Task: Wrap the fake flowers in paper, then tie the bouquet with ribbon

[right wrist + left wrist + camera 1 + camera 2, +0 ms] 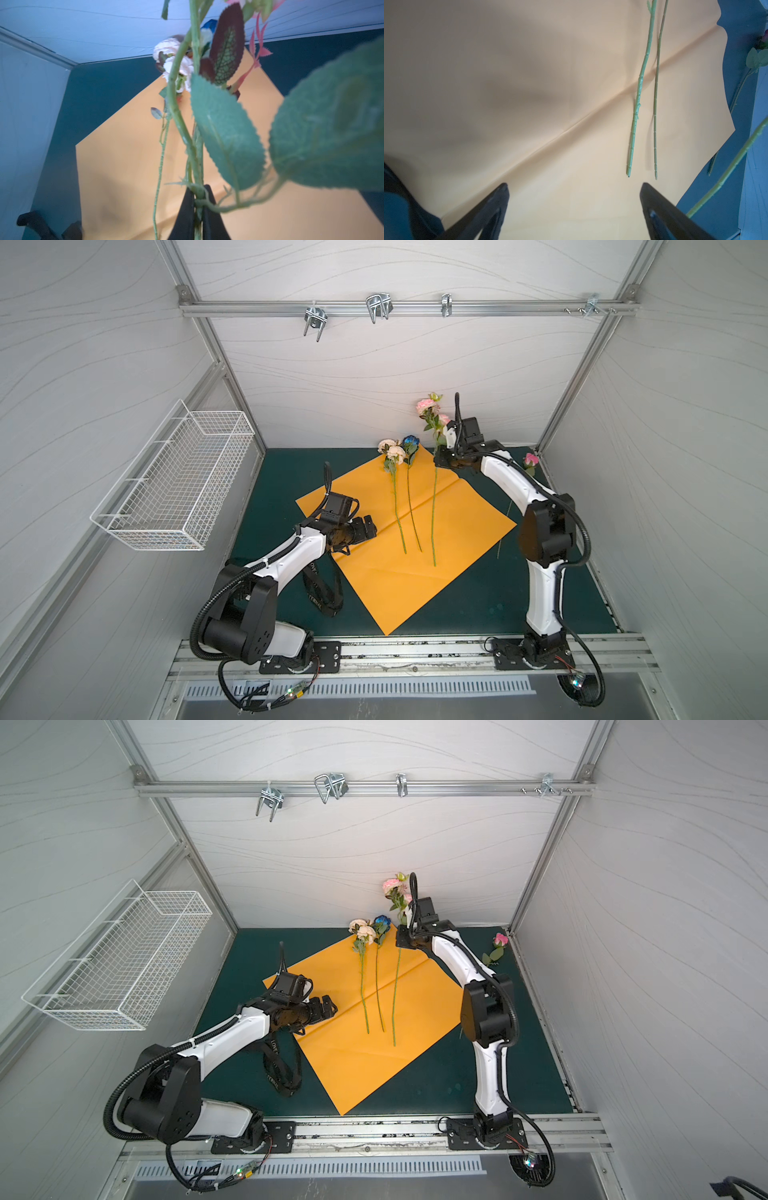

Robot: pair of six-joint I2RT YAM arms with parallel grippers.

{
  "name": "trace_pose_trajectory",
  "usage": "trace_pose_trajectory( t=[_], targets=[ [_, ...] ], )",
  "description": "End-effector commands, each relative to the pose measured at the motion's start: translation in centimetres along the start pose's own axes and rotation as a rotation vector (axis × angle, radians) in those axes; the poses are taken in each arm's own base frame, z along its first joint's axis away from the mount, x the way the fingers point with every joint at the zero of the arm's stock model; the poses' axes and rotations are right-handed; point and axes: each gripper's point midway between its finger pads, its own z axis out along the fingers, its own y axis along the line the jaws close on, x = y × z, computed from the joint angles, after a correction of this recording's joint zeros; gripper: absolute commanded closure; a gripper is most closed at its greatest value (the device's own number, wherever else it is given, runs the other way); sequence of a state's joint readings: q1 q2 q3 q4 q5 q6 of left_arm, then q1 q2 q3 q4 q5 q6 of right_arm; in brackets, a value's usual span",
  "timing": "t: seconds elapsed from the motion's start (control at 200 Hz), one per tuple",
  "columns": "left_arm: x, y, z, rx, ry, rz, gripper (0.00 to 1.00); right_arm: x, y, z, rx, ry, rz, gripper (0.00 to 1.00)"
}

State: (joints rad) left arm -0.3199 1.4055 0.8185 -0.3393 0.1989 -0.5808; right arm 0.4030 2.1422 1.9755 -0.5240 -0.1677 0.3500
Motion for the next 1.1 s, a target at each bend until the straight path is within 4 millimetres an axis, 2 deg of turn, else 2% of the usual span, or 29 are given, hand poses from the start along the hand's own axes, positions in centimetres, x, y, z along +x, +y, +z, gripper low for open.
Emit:
trace_pose_trajectory(
  t=[0.0,0.115,0.255,0.57,0.905,1.095],
  targets=[
    [-1.0,-1.2,-0.2,0.018,-0.021,0.010,0.01,0.3,2.2,2.6,-0.077,0.028,0.007,1.00],
    [-1.1,-1.4,-0.3,0.023,-0.031,0.007,0.01,1.0,4.0,4.7,-0.112,0.054,-0.011,1.00],
    [-1.1,-1.5,-0.3,0.029,-0.033,0.007,0.01,1.9,5.0,6.8,-0.133,0.080,-0.036,1.00],
    [-1.1,-1.7,-0.4,0.037,-0.030,0.015,0.01,2.4,5.2,10.0,-0.163,0.092,-0.046,1.00],
    [-1.1,-1.8,-0.1,0.043,-0.026,0.018,0.01,3.2,4.8,11.2,-0.157,0.113,-0.057,1.00],
    [-1.1,-1.7,0.1,0.040,-0.025,0.015,0.01,4.4,4.1,12.0,-0.145,0.150,-0.055,1.00]
  ],
)
